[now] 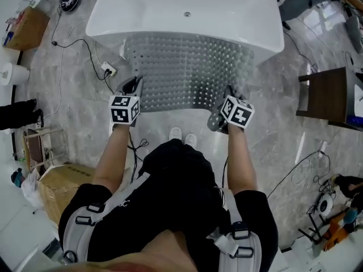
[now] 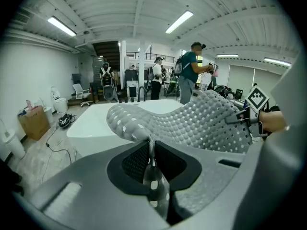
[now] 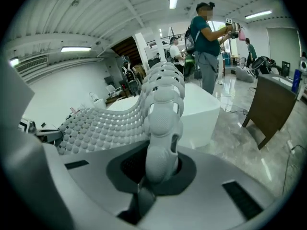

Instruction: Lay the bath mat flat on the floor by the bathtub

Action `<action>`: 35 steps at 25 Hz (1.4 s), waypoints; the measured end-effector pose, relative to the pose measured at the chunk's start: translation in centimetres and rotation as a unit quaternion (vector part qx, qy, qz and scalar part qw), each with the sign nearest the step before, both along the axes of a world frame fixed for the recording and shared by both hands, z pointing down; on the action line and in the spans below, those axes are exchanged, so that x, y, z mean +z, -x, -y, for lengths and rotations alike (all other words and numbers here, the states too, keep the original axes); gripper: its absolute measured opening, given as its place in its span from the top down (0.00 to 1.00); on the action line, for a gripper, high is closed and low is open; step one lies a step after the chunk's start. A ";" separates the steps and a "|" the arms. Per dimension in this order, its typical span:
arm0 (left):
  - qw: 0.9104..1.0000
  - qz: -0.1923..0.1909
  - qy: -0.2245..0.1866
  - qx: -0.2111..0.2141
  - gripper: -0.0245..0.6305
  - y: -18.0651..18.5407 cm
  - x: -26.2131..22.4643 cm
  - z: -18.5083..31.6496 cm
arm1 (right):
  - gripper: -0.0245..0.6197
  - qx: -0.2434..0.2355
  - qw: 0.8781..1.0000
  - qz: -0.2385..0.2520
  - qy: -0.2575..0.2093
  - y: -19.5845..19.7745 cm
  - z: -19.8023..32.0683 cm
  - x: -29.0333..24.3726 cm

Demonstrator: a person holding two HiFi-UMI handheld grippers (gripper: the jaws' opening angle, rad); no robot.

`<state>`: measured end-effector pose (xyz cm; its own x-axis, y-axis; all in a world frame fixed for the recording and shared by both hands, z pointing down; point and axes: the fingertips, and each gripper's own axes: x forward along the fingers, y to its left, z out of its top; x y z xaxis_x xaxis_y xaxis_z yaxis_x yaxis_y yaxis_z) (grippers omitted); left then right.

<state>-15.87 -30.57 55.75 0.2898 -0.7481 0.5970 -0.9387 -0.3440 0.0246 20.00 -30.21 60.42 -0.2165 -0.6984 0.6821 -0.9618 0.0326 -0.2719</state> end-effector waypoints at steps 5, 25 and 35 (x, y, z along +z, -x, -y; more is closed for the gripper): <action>0.998 0.004 0.063 0.002 0.89 1.3 11.8 1.7 | 0.93 -0.006 0.998 -0.011 0.061 -0.6 -0.3 11.0; 0.984 0.042 0.173 0.011 0.88 5.7 64.2 8.1 | 0.93 -0.037 0.983 0.003 0.180 -1.0 5.9 60.8; 0.974 0.054 0.217 -0.030 0.81 8.5 69.8 7.9 | 0.61 -0.045 0.974 -0.071 0.212 -6.3 6.7 66.5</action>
<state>-24.40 -38.45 125.56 0.1709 -0.4321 0.8855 -0.9621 -0.2670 0.0554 26.30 -36.87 126.90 -0.1456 -0.3302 0.9326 -0.9892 0.0327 -0.1429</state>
